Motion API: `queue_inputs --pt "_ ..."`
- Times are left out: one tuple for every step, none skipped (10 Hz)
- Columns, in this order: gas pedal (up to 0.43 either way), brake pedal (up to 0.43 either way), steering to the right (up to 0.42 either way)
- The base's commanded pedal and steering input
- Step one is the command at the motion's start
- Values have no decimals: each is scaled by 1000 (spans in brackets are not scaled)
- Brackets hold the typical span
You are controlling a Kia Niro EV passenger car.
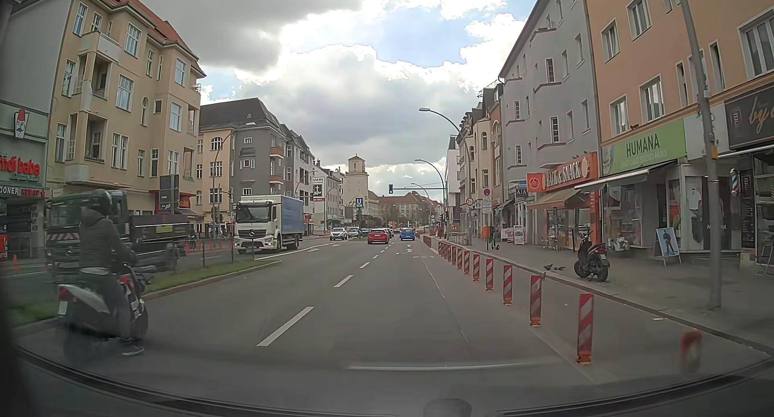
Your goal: Follow the waypoints while adhering to traffic rules and regulations
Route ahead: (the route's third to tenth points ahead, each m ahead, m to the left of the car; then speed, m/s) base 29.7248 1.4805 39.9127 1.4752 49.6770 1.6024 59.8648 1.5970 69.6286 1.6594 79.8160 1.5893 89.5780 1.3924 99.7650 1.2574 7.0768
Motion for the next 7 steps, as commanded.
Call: queue_inputs --pt "28 30 3" --pt "28 30 1" --pt "28 30 -1" --pt "28 30 -1" --pt "28 30 -2" --pt "28 30 -2" --pt "28 30 -2"
